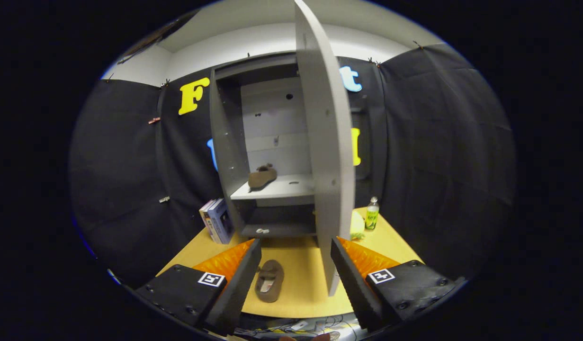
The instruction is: Open the shoe cabinet door, grab the shoes and put them into the shoe cabinet, then close the shoe cabinet door.
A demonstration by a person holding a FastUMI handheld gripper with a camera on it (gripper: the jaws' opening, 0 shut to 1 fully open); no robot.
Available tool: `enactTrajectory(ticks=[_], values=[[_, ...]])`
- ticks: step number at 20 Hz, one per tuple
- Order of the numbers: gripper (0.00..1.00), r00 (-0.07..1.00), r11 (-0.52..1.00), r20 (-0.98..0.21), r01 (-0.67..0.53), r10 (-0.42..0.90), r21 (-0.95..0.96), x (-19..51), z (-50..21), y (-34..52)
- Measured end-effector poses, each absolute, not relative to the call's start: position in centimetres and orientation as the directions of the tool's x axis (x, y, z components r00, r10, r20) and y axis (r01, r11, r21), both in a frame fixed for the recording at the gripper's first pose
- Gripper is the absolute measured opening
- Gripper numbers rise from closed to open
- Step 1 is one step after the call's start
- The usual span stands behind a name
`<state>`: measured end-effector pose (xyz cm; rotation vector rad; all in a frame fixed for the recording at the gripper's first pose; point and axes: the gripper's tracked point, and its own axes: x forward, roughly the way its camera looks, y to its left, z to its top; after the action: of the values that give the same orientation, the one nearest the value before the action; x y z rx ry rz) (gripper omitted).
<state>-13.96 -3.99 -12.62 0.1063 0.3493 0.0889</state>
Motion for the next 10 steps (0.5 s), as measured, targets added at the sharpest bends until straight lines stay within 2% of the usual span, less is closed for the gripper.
enactTrajectory(ticks=[10], values=[[0.99,0.804,0.973,-0.549,-0.171,0.230,0.157,-9.5,-31.8,6.5]])
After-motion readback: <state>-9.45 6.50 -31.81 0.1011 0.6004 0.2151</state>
